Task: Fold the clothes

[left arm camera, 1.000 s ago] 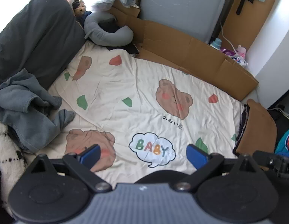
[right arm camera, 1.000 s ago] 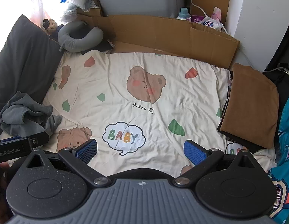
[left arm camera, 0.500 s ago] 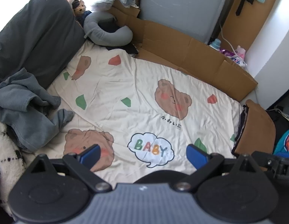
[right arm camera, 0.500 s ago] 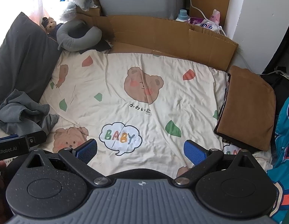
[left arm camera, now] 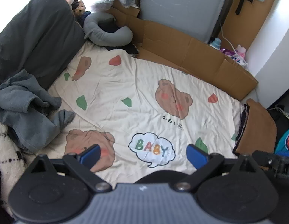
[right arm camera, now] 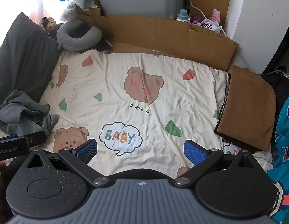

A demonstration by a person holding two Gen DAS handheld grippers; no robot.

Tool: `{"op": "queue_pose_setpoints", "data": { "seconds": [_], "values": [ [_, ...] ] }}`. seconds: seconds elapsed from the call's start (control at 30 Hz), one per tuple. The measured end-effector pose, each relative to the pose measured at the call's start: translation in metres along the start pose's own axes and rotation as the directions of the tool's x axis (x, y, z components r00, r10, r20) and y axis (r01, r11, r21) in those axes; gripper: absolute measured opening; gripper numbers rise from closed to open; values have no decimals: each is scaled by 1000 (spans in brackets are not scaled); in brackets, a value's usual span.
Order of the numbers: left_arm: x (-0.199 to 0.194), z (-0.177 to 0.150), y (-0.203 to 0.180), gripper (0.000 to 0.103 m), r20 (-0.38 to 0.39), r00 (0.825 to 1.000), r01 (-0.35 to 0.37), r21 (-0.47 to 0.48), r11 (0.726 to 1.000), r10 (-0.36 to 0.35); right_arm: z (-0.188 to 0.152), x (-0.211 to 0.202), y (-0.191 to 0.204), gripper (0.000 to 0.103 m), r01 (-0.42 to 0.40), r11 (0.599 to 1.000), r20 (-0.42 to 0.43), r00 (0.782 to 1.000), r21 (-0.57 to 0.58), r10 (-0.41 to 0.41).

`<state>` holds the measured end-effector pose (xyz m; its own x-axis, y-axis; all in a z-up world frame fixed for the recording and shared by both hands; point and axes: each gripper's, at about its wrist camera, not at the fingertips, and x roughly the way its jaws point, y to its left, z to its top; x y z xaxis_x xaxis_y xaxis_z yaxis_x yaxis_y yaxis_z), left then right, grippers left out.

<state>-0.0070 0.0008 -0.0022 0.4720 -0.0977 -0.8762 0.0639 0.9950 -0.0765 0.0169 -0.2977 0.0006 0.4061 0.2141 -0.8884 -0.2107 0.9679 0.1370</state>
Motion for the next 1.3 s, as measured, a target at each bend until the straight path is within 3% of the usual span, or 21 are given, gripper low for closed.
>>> {"op": "queue_pose_setpoints", "data": {
  "seconds": [0.53, 0.77, 0.93, 1.3],
  "values": [
    [0, 1, -11, 98, -3, 1000, -20, 66, 998, 20, 1, 0, 2, 102, 1, 1000, -1, 1000, -15, -1],
    [-4, 2, -5, 100, -15, 1000, 9, 59, 998, -8, 2, -2, 2, 102, -3, 1000, 1, 1000, -17, 3],
    [-17, 3, -7, 102, 7, 1000, 17, 113, 993, -18, 4, -9, 1, 102, 5, 999, 1, 1000, -40, -5],
    [-39, 20, 6, 102, 65, 998, 6, 103, 995, -13, 16, -25, -5, 102, 1, 1000, 33, 999, -10, -1]
  ]
}}
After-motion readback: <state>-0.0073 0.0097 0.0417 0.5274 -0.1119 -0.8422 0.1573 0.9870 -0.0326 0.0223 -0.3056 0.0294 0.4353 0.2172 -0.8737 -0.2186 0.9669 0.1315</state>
